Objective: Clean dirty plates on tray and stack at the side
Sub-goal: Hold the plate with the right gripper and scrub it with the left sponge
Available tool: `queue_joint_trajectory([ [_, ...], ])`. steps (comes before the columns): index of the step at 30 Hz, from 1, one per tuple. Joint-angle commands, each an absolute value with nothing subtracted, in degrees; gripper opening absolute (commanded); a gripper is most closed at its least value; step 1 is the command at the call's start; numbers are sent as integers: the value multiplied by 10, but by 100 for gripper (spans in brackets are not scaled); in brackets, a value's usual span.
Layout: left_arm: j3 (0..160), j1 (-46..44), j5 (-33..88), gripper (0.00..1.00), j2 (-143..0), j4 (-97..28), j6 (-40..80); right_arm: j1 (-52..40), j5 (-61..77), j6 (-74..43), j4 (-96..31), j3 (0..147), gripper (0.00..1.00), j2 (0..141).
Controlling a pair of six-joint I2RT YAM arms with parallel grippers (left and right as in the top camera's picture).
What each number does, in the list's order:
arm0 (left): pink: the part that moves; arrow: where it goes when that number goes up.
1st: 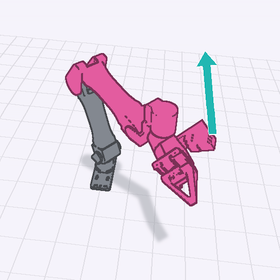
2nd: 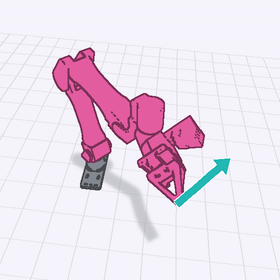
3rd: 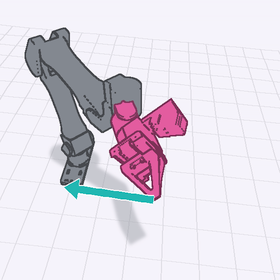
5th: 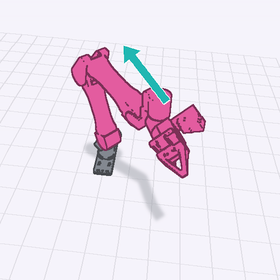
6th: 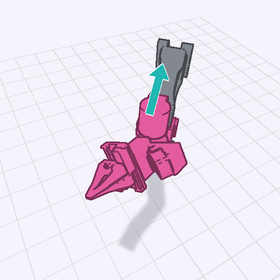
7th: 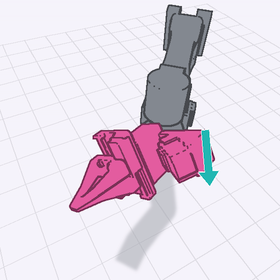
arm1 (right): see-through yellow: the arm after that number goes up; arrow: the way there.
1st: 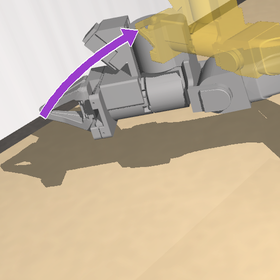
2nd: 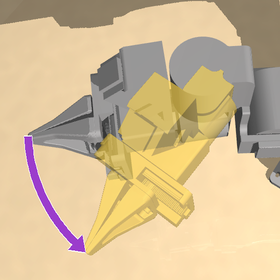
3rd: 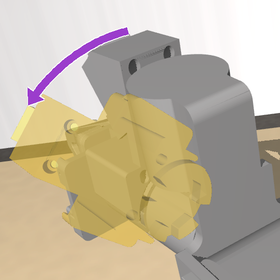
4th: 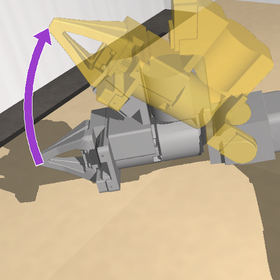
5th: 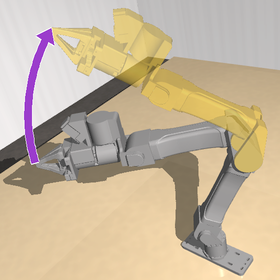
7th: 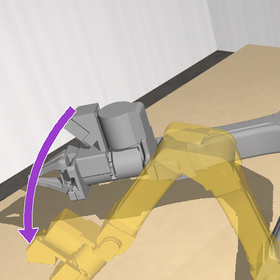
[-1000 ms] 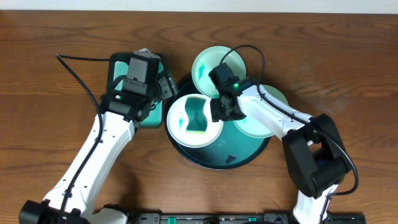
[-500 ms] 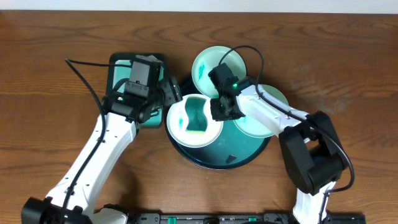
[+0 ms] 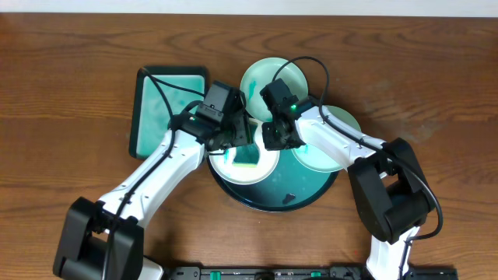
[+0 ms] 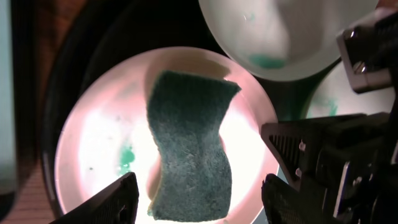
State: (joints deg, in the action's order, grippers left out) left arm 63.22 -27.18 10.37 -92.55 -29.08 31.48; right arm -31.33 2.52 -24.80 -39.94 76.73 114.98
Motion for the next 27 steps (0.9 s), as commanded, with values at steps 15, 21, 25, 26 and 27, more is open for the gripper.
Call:
queue_joint_trajectory([
  [15, 625, -299, 105, 47, -944, -277, 317, -309, 15, -246, -383, 745, 1, 1155],
  [21, 610, -309, 63, 46, -950, -264, 318, -309, 15, -246, -379, 745, 1, 1155],
  [25, 610, -309, 57, 47, -973, -259, 318, -307, 15, -246, -378, 745, 1, 1155],
  [26, 610, -309, 58, 47, -982, -255, 318, -307, 15, -246, -378, 745, 1, 1155],
  [27, 610, -310, 58, 47, -991, -249, 321, -307, 15, -246, -379, 745, 1, 1155],
])
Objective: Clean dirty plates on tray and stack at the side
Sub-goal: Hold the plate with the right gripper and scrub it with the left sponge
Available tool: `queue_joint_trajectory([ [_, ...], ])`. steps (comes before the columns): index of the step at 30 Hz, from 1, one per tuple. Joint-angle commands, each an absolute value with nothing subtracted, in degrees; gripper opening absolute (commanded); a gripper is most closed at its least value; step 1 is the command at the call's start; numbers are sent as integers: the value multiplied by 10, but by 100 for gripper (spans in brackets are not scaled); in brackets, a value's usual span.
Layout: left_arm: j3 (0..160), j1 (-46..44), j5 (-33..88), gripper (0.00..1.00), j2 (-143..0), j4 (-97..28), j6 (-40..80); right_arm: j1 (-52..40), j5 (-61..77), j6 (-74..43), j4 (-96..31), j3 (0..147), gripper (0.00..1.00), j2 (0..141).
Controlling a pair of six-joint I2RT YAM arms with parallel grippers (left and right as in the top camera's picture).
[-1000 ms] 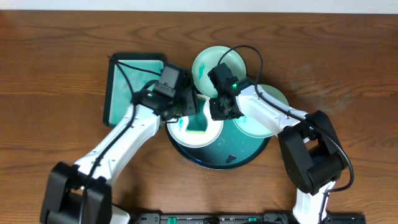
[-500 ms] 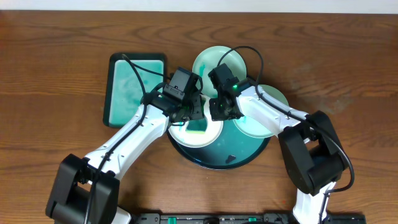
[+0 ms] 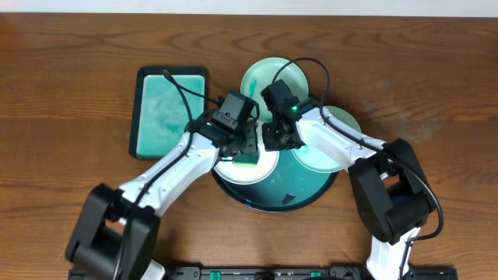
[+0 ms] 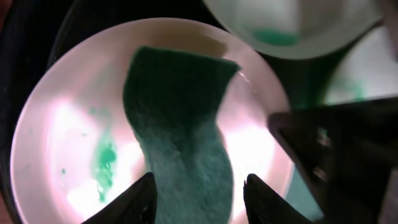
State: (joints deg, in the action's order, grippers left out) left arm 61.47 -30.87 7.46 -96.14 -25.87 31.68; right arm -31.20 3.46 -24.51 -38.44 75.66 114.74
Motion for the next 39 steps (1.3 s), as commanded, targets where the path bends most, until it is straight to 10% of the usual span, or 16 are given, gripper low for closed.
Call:
queue_joint_trajectory([
  [1, 610, -310, 58, 47, -999, -245, 326, -307, 15, -246, -379, 745, 1, 1155],
  [8, 610, -309, 60, 46, -1030, -224, 333, -307, 15, -246, -382, 745, 1, 1155],
  [18, 610, -309, 5, 8, -1030, -233, 333, -307, 15, -245, -384, 745, 1, 1155],
  [39, 623, -225, -95, 7, -1027, -329, 343, -307, 15, -245, -392, 745, 1, 1155],
])
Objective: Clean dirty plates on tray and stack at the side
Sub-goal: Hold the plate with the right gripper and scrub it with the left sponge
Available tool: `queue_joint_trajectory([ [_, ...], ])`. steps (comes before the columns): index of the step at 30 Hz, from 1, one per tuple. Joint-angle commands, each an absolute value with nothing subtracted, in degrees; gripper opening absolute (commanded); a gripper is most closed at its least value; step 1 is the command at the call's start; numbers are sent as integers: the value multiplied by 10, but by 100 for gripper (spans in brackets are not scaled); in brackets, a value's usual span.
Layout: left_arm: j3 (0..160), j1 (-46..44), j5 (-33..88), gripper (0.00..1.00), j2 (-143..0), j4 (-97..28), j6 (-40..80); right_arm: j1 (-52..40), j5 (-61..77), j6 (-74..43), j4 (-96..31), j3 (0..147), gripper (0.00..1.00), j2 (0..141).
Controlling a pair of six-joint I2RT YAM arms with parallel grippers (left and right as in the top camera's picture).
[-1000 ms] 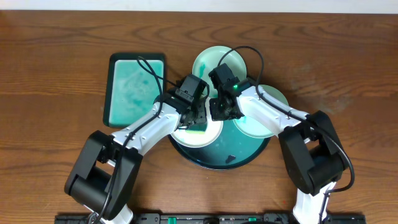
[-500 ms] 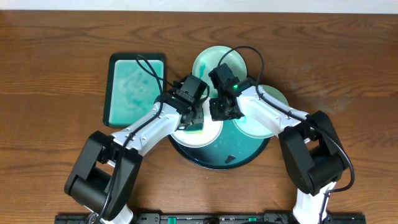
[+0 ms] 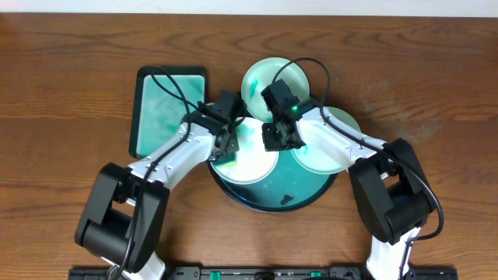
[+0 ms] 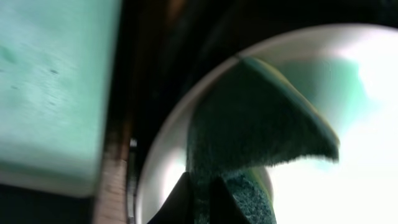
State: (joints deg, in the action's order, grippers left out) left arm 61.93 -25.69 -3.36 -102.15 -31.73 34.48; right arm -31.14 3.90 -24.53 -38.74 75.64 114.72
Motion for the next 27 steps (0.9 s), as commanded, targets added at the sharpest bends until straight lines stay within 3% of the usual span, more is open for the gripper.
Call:
queue_joint_trajectory([
  [1, 628, -222, -79, 7, -1024, -328, 334, -307, 15, -245, -392, 745, 1, 1155],
  [11, 632, -234, 230, 7, -1012, -265, 298, -307, 15, -245, -392, 745, 1, 1155],
  [19, 621, -243, 106, 7, -1053, -279, 296, -307, 15, -245, -385, 745, 1, 1155],
  [27, 621, -240, -156, 7, -1053, -334, 296, -307, 15, -241, -385, 745, 1, 1155],
])
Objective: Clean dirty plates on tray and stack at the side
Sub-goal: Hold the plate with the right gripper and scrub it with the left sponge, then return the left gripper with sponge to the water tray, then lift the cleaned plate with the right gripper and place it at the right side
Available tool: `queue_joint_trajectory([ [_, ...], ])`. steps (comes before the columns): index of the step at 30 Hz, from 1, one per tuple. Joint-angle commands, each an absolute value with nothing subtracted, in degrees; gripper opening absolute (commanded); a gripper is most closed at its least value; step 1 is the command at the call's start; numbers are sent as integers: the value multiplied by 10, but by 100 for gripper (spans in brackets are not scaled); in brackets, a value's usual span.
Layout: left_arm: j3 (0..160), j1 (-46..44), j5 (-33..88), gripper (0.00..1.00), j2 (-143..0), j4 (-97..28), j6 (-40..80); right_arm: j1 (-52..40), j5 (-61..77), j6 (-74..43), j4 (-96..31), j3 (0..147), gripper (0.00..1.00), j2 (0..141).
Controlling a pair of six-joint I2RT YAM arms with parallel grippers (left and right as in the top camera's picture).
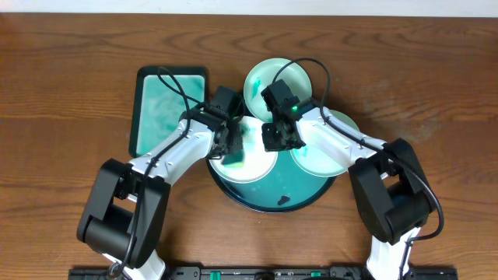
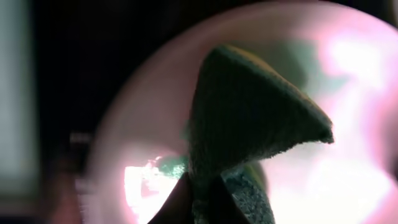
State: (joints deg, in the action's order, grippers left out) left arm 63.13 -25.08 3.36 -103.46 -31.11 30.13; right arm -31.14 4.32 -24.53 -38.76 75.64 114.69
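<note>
A white plate (image 1: 257, 159) smeared with green lies on the dark round tray (image 1: 299, 194). My left gripper (image 1: 232, 144) is shut on a folded green sponge (image 2: 249, 130), which it holds down on the left part of the plate (image 2: 354, 168). The sponge (image 1: 236, 149) also shows from overhead, beside the left fingers (image 2: 180, 208). My right gripper (image 1: 274, 140) sits at the plate's upper right rim; its jaws are hidden under the wrist.
Two more green-stained plates lie on the table, one behind the tray (image 1: 268, 80) and one at its right (image 1: 331, 144). A rectangular green tray (image 1: 167, 109) stands to the left. The rest is bare wooden table (image 1: 405, 62).
My left gripper, still shut on the sponge, has shifted a little right, from the plate's left rim further onto it. The plate looks more smeared with green. The right arm has not moved.
The sponge lay flat on the plate with my left gripper open above it. Then the open fingers were lower around it. Then they were shut on the folded sponge at the plate's left rim, and now press it further in. The right gripper stayed at the rim throughout.
</note>
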Motion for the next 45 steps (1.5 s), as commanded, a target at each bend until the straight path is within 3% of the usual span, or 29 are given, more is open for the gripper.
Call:
queue_joint_trajectory([
  [1, 621, -240, -182, 7, -1053, -337, 296, -307, 15, -241, -385, 745, 1, 1155],
  [10, 641, -246, -227, 7, -1024, -340, 299, -307, 4, -235, -387, 747, 1, 1154],
  [19, 646, -226, 10, 7, -913, -274, 319, -310, -1, -203, -399, 762, 1, 1117],
  [28, 646, -133, 4, 7, -852, -306, 317, -334, -50, -152, -398, 762, 1, 1060],
  [36, 636, -43, 5, 7, -855, -315, 315, -388, -211, -40, -382, 763, 1, 994],
  [45, 635, -34, 4, 7, -856, -323, 299, -486, -477, 149, -325, 763, 1, 961],
])
